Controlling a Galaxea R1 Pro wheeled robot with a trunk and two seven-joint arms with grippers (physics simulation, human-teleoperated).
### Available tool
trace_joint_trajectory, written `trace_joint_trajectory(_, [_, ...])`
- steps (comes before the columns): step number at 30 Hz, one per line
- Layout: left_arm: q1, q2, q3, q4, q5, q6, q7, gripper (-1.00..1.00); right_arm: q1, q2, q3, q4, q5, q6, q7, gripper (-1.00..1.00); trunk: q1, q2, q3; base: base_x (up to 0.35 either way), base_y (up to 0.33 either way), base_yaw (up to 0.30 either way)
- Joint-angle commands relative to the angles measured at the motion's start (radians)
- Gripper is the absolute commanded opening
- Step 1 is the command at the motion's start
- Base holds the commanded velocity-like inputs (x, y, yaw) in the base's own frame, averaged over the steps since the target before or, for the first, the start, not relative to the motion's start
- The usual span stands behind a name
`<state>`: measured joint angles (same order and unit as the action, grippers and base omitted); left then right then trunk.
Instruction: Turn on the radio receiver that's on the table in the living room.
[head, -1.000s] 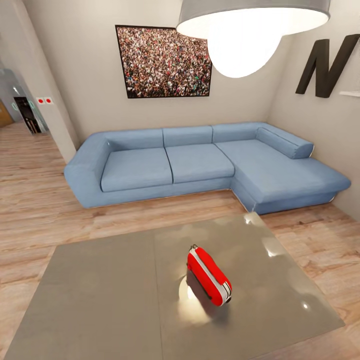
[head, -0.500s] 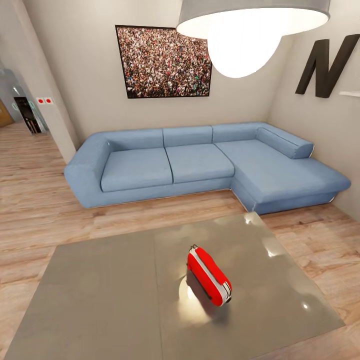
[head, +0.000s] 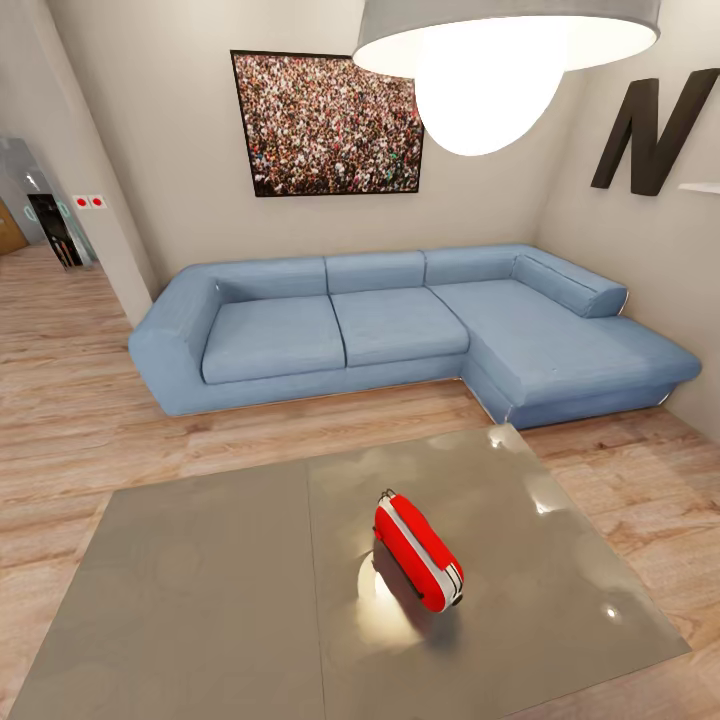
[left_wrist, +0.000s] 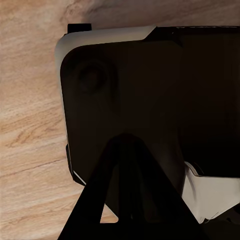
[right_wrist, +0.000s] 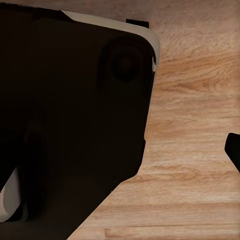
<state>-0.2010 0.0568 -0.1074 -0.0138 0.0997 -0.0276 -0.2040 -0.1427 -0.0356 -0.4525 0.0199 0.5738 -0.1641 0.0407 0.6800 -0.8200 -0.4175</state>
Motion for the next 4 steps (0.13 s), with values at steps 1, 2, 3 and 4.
trace_joint_trajectory(1, [0.000, 0.000, 0.000, 0.000, 0.000, 0.000, 0.000, -1.00, 0.000, 0.000, 0.000, 0.000, 0.000, 0.000, 0.000, 1.00, 0.000, 0.000, 0.000, 0.000, 0.000, 0.000])
trace_joint_trajectory(2, [0.000, 0.000, 0.000, 0.000, 0.000, 0.000, 0.000, -1.00, 0.000, 0.000, 0.000, 0.000, 0.000, 0.000, 0.000, 1.00, 0.000, 0.000, 0.000, 0.000, 0.000, 0.000])
trace_joint_trajectory(3, [0.000, 0.000, 0.000, 0.000, 0.000, 0.000, 0.000, -1.00, 0.000, -0.001, 0.000, 0.000, 0.000, 0.000, 0.000, 1.00, 0.000, 0.000, 0.000, 0.000, 0.000, 0.000])
trace_joint_trajectory(4, [0.000, 0.000, 0.000, 0.000, 0.000, 0.000, 0.000, -1.00, 0.000, -0.001, 0.000, 0.000, 0.000, 0.000, 0.000, 1.00, 0.000, 0.000, 0.000, 0.000, 0.000, 0.000])
